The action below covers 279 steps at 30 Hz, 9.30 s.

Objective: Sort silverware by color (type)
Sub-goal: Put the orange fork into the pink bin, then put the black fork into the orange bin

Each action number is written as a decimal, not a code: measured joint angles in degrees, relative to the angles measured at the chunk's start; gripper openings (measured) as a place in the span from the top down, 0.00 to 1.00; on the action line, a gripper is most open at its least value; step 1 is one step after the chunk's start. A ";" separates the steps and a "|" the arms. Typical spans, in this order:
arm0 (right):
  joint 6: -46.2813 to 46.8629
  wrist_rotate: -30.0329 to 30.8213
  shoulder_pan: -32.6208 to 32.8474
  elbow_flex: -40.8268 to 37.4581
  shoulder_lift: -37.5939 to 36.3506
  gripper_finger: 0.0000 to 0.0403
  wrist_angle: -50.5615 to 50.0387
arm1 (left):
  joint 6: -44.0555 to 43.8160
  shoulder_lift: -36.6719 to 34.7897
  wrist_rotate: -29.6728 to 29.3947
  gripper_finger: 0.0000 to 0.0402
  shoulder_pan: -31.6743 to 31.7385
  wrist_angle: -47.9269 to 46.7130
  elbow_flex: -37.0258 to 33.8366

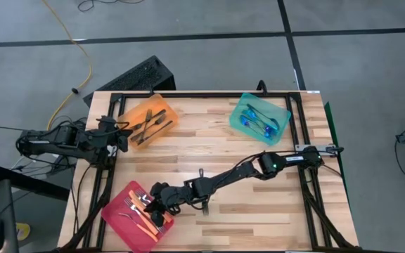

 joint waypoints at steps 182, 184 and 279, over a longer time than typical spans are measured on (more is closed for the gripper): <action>35.22 -0.40 2.35 -12.22 -13.17 0.50 -62.08 | -14.90 0.04 -4.12 1.00 0.04 -7.64 0.02; 36.08 -0.60 2.34 -12.26 -13.15 0.50 -62.67 | -14.90 0.04 -4.34 1.00 0.03 -7.65 0.02; 25.57 -2.21 0.10 1.20 -8.23 0.94 -66.87 | -14.86 0.04 -3.97 1.00 0.03 -7.57 0.02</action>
